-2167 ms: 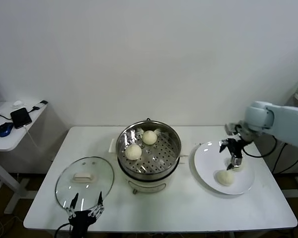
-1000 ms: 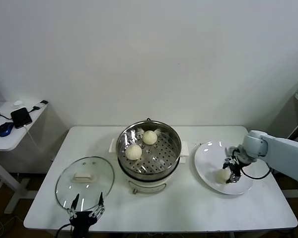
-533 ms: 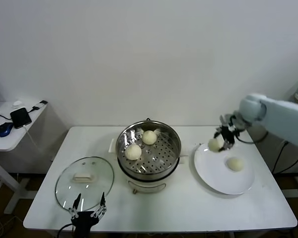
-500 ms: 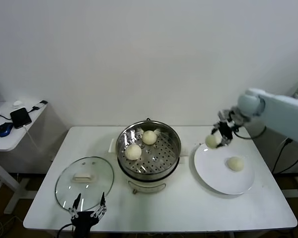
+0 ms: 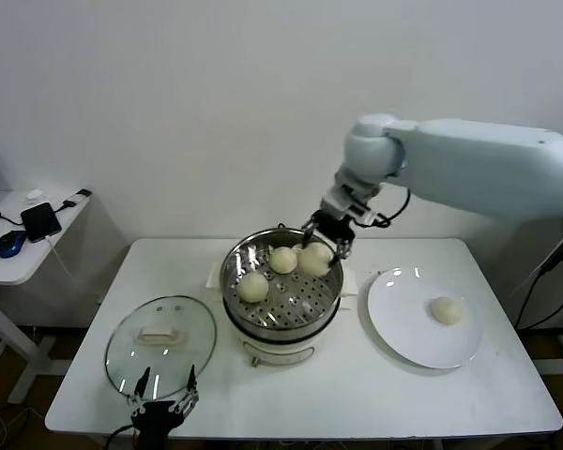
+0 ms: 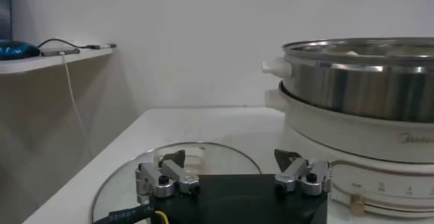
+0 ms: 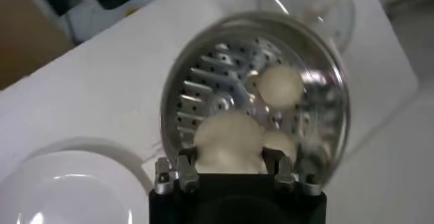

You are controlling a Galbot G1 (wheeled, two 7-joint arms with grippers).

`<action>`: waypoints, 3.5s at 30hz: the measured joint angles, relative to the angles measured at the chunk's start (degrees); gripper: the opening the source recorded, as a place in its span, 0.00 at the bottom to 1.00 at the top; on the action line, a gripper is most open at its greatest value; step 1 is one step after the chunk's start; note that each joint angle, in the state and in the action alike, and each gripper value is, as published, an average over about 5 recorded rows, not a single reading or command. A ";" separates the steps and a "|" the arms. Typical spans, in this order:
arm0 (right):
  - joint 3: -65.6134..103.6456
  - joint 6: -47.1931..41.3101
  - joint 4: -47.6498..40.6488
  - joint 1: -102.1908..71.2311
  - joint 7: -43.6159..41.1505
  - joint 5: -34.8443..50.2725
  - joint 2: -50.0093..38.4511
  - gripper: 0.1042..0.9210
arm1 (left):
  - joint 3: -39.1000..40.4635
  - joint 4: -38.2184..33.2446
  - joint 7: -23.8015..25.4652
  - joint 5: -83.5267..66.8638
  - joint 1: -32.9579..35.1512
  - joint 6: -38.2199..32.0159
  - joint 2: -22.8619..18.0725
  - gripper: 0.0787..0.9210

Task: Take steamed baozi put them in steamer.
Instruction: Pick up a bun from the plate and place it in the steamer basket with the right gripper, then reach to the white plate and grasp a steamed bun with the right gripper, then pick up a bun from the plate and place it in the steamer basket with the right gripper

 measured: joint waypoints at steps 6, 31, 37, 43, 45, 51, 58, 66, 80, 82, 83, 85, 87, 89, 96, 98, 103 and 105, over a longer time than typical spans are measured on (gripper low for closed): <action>-0.01 3.80 0.48 -4.15 2.03 -7.05 4.05 0.67 | -0.02 -0.04 -0.21 0.14 0.16 -0.05 -0.22 0.88; 1.95 9.69 -4.37 -11.80 7.48 -14.80 8.22 0.88 | 0.23 0.59 -0.63 0.16 -0.16 -0.23 -0.48 0.88; 0.48 10.55 -6.14 -7.00 5.07 -8.97 4.64 0.88 | 0.52 0.58 -0.61 0.30 -0.13 -0.25 -0.47 0.88; -4.15 7.14 -9.69 -0.93 2.77 0.01 -0.71 0.88 | 0.64 0.65 -0.44 0.34 -0.56 -0.24 -0.35 0.88; -6.01 4.82 -10.98 0.53 2.00 2.37 -2.92 0.88 | 0.55 0.70 -0.44 0.30 -0.77 -0.25 -0.30 0.88; -9.62 -2.11 -14.35 1.64 0.47 5.60 -10.99 0.88 | 0.18 0.94 -0.42 0.12 -1.33 -0.30 -0.48 0.88; -6.64 -8.35 -18.60 -5.33 0.12 4.01 -19.70 0.88 | -0.28 1.13 -0.13 0.03 -1.67 -0.45 -0.88 0.88; 4.09 -12.19 -25.03 -19.02 0.52 -1.26 -23.89 0.88 | -0.42 1.34 -0.06 0.12 -1.58 -0.70 -1.31 0.88; 19.16 -15.35 -33.78 -35.55 3.56 -8.59 -22.53 0.88 | -0.44 1.94 -0.31 0.42 -1.18 -1.25 -1.69 0.88; 20.61 -15.50 -34.84 -36.88 4.07 -9.36 -21.90 0.88 | -0.43 1.96 -0.32 0.42 -1.22 -1.27 -1.69 0.88; 21.23 -15.58 -35.30 -37.43 4.28 -9.68 -21.60 0.88 | -0.42 1.96 -0.33 0.42 -1.25 -1.27 -1.70 0.88; 22.38 -15.74 -36.10 -38.42 4.64 -10.24 -20.99 0.88 | -0.40 1.97 -0.33 0.42 -1.29 -1.27 -1.71 0.88; 23.32 -15.84 -36.73 -39.23 4.91 -10.63 -20.44 0.88 | -0.38 1.97 -0.33 0.42 -1.31 -1.27 -1.73 0.88; 24.17 -15.86 -37.24 -39.93 5.14 -10.91 -20.00 0.87 | -0.38 1.97 -0.34 0.42 -1.30 -1.27 -1.74 0.88; 25.74 -15.79 -37.67 -40.94 5.10 -11.14 -19.68 0.77 | -0.07 1.90 -0.35 0.53 -1.28 -1.27 -1.74 0.88; 25.76 -15.74 -37.32 -40.81 4.81 -10.88 -19.89 0.76 | 0.09 1.81 -0.34 0.66 -1.20 -1.25 -1.74 0.88; 24.38 -15.90 -35.27 -38.48 4.03 -9.19 -21.02 0.74 | 0.36 1.69 -0.35 0.97 -1.00 -1.20 -1.74 0.88; 22.71 -16.24 -33.84 -36.33 3.76 -7.74 -21.52 0.73 | 0.47 1.61 -0.35 1.03 -0.87 -1.20 -1.71 0.88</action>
